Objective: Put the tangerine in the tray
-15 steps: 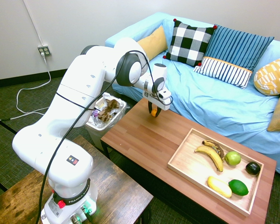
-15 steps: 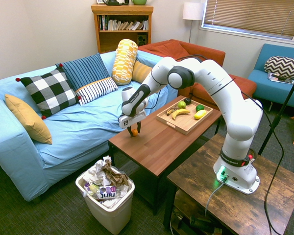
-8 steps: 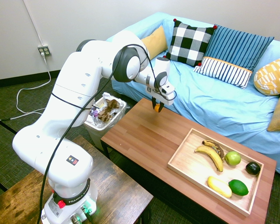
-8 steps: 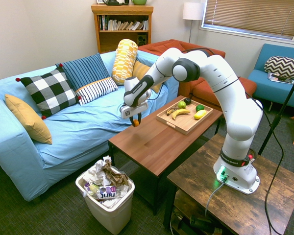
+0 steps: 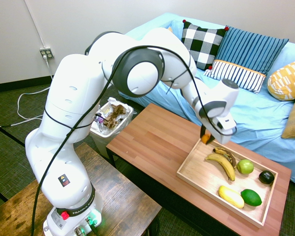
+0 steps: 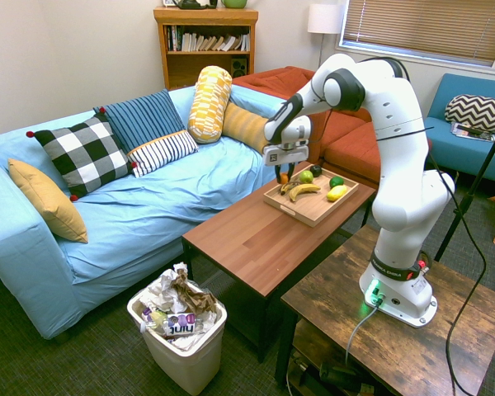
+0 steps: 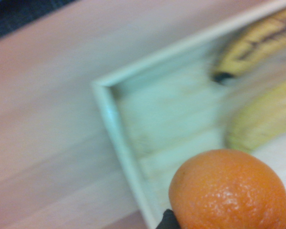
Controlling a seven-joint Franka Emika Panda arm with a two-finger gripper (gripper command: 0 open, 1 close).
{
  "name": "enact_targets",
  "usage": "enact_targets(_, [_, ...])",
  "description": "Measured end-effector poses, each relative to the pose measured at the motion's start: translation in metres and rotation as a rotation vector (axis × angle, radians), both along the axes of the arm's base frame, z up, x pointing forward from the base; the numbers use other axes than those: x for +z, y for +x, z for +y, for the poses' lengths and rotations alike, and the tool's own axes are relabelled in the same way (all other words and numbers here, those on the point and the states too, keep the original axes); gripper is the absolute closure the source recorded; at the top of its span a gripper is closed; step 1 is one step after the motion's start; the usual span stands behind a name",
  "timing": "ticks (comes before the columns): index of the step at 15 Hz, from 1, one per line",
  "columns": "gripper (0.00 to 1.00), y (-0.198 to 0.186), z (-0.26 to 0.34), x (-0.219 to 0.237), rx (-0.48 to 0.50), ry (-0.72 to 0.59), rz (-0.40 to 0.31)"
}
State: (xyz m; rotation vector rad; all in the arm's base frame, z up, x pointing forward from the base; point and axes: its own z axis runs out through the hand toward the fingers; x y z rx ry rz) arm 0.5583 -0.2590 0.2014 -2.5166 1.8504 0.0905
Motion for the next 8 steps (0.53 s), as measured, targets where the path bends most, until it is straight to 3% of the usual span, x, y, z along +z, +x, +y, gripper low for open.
enact_targets(3, [1.00, -0.032, -0.038, -0.042, -0.063, 0.009, 0.049])
enact_targets(8, [1.00, -0.039, -0.028, -0.102, -0.061, 0.009, 0.101])
